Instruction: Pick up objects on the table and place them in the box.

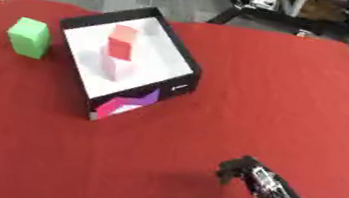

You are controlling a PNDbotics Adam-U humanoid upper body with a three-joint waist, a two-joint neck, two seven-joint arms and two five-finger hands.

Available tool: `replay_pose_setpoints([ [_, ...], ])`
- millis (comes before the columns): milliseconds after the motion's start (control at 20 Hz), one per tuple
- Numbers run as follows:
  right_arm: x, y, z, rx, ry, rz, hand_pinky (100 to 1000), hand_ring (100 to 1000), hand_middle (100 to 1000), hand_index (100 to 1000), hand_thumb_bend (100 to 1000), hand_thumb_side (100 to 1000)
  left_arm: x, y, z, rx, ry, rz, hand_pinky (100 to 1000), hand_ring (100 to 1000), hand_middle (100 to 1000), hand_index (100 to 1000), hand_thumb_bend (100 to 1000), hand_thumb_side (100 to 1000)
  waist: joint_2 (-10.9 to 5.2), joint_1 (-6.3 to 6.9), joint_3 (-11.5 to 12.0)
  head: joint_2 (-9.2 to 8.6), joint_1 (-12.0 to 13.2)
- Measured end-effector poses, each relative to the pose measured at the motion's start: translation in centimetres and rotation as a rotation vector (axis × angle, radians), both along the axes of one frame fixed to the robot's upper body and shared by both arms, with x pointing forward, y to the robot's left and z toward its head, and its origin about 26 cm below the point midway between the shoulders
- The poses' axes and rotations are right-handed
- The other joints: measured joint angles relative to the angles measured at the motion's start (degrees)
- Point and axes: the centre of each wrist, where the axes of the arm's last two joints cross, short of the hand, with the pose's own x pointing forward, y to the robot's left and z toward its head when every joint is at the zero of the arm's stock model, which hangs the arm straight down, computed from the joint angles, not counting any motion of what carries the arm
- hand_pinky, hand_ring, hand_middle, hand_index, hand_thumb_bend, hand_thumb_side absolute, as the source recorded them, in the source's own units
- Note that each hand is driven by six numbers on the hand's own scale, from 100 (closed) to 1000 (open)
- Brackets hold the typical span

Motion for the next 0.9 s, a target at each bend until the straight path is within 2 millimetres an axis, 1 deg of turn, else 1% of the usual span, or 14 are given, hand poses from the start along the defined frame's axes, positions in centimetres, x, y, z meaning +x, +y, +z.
replay_pose_setpoints([
  [50, 0.0, 0.0, 0.0, -0.001, 0.000, 0.001, 1000, 750, 511, 705, 100, 1000, 0.0, -0.7, 0.7, -0.004, -0.019, -0.020, 627, 373, 359, 571, 100, 274, 0.00, 0.00, -0.08, 0.00, 0.01],
  [150, 0.0, 0.0, 0.0, -0.001, -0.001, 0.002, 1000, 750, 512, 705, 100, 1000, 0.2, -2.3, 1.4, -0.005, -0.030, -0.056, 632, 380, 367, 579, 100, 259, 0.00, 0.00, -0.23, 0.00, 0.07],
  [250, 0.0, 0.0, 0.0, -0.001, -0.001, 0.003, 1000, 750, 511, 705, 100, 1000, 0.7, -4.1, 1.4, 0.006, -0.016, -0.093, 637, 391, 379, 590, 100, 232, 0.00, 0.00, -0.50, 0.00, 0.18],
  [350, 0.0, 0.0, 0.0, -0.001, -0.001, 0.003, 1000, 750, 512, 705, 100, 1000, 1.5, -5.8, 0.8, 0.040, 0.020, -0.129, 639, 397, 385, 595, 100, 219, 0.00, 0.00, -0.67, 0.00, 0.23],
  [450, 0.0, 0.0, 0.0, 0.000, -0.001, 0.004, 1000, 750, 512, 705, 100, 1000, 2.3, -7.3, -0.1, 0.079, 0.058, -0.157, 640, 402, 393, 603, 100, 210, 0.00, 0.00, -0.90, 0.00, 0.25],
  [550, 0.1, 0.1, 0.0, 0.001, 0.000, 0.008, 1000, 750, 512, 705, 100, 1000, 3.1, -8.4, -1.1, 0.115, 0.096, -0.171, 642, 410, 396, 617, 100, 205, 0.00, 0.00, -0.95, 0.00, 0.27],
  [600, 0.1, 0.1, 0.1, 0.001, 0.000, 0.011, 1000, 750, 512, 705, 100, 1000, 3.5, -8.9, -1.7, 0.131, 0.114, -0.173, 645, 420, 411, 628, 100, 195, 0.00, 0.00, -1.00, 0.00, 0.28],
  [750, 0.2, 0.2, 0.1, 0.001, -0.002, 0.015, 1000, 750, 512, 705, 100, 1000, 4.7, -10.2, -3.6, 0.180, 0.160, -0.170, 648, 428, 427, 641, 100, 196, 0.00, 0.00, -1.21, 0.00, 0.39],
  [900, 0.2, 0.2, 0.2, 0.001, -0.003, 0.017, 1000, 750, 512, 705, 100, 1000, 5.8, -11.0, -5.7, 0.210, 0.196, -0.167, 663, 458, 474, 686, 100, 187, 0.01, -0.01, -1.23, 0.00, 0.61],
])
